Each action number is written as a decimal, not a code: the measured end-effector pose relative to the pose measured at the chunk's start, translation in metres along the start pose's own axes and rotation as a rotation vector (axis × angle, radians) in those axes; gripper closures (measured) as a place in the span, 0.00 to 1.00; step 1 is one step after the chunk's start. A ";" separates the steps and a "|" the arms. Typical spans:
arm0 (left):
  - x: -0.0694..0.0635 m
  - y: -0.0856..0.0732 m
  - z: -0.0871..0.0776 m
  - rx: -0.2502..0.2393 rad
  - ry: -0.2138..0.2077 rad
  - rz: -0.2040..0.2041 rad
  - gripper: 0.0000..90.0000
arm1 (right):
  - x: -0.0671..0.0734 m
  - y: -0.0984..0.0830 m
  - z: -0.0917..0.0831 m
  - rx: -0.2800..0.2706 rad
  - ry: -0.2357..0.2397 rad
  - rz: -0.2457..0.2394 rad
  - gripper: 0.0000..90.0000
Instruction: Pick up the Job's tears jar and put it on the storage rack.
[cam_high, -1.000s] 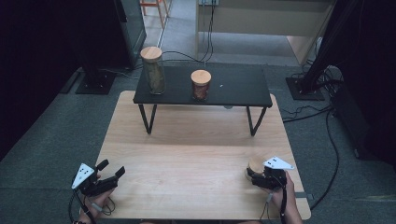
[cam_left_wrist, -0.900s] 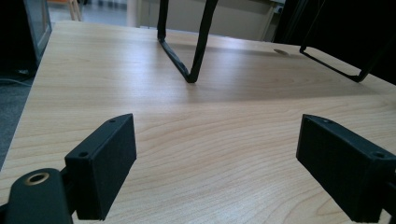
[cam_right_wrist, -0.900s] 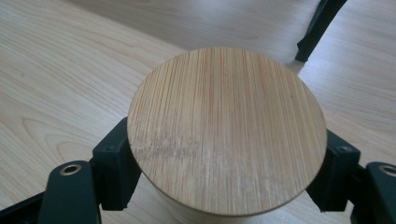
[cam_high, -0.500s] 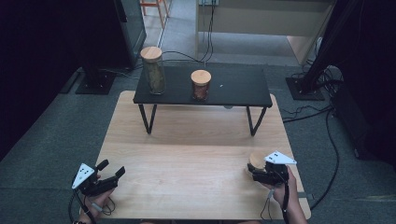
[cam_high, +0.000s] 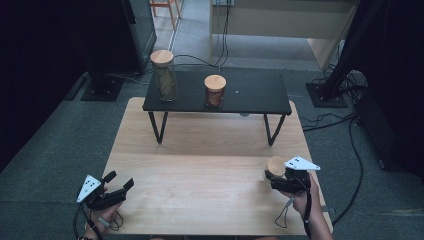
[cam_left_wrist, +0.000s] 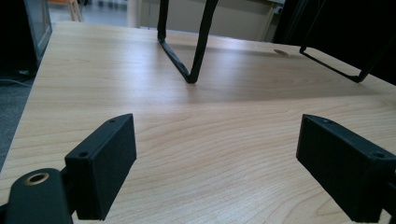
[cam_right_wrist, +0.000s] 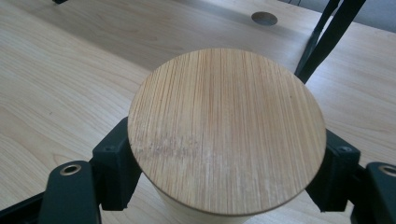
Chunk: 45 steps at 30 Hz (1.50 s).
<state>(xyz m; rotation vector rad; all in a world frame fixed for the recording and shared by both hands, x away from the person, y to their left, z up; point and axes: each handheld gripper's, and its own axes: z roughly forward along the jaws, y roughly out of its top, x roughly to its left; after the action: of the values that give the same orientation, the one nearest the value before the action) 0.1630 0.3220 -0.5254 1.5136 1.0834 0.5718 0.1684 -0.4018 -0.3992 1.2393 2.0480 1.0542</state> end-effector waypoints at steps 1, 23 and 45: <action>0.000 0.000 0.000 0.000 0.000 0.000 0.14 | 0.000 0.002 -0.001 0.000 -0.001 0.001 0.28; 0.001 0.000 0.000 0.000 -0.004 -0.002 0.14 | 0.001 0.043 -0.013 -0.014 -0.030 0.018 0.28; 0.004 -0.001 0.000 -0.007 -0.012 -0.016 0.14 | 0.008 0.087 -0.016 -0.025 -0.022 -0.042 0.28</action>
<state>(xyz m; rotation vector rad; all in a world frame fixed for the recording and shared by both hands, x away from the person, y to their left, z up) 0.1641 0.3253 -0.5269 1.4994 1.0825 0.5549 0.1955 -0.3764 -0.3187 1.1847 2.0295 1.0391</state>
